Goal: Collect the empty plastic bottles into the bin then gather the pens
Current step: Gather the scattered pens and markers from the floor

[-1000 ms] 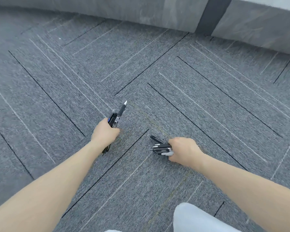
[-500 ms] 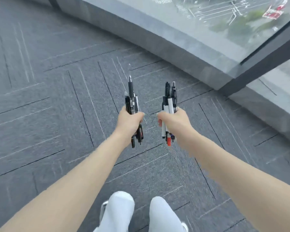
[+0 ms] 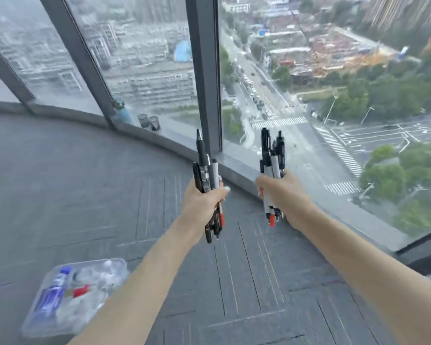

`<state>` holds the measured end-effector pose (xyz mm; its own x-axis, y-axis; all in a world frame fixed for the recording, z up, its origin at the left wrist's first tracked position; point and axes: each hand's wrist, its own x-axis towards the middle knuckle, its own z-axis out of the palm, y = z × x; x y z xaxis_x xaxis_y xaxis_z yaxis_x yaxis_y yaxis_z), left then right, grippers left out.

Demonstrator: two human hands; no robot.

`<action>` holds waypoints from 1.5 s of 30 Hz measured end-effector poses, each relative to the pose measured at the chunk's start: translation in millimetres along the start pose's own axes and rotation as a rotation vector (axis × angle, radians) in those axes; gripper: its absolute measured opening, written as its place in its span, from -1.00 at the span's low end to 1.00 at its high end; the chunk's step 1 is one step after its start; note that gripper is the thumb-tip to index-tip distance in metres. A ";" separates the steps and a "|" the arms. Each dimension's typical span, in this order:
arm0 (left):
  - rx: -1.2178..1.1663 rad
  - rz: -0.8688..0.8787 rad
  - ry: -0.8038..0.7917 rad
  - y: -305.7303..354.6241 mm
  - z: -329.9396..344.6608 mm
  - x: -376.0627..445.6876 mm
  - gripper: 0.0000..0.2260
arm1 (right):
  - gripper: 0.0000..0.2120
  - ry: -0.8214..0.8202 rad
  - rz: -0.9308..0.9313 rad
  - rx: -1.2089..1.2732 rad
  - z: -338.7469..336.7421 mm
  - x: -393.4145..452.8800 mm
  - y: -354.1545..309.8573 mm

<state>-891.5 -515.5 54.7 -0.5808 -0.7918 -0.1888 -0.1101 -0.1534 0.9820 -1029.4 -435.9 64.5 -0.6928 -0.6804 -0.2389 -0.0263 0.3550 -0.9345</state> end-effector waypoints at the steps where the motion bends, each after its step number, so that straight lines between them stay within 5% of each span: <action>1: 0.018 0.036 0.025 25.2 -14.3 -6.6 -0.88 | -0.80 -0.009 -0.051 -0.017 9.7 -6.7 -32.3; 7: 0.005 0.190 0.306 142.5 -93.7 -49.2 -0.84 | -0.84 -0.164 -0.351 0.003 73.9 -54.8 -191.0; 16: -0.077 0.239 0.642 203.5 -211.1 -120.0 -0.80 | -0.81 -0.523 -0.528 0.020 192.4 -117.3 -284.1; 33: -0.231 0.274 1.386 142.1 -386.7 -304.7 -0.78 | -0.84 -1.341 -0.443 0.074 440.6 -288.2 -274.3; 45: -0.222 0.169 1.705 40.0 -572.2 -509.0 -0.77 | -0.83 -1.493 -0.239 0.015 639.1 -515.4 -190.6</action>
<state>-138.7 -456.9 189.0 0.8832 -0.4684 -0.0249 0.0467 0.0351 0.9983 -206.7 -562.7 197.1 0.6730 -0.7302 -0.1178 -0.0154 0.1454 -0.9893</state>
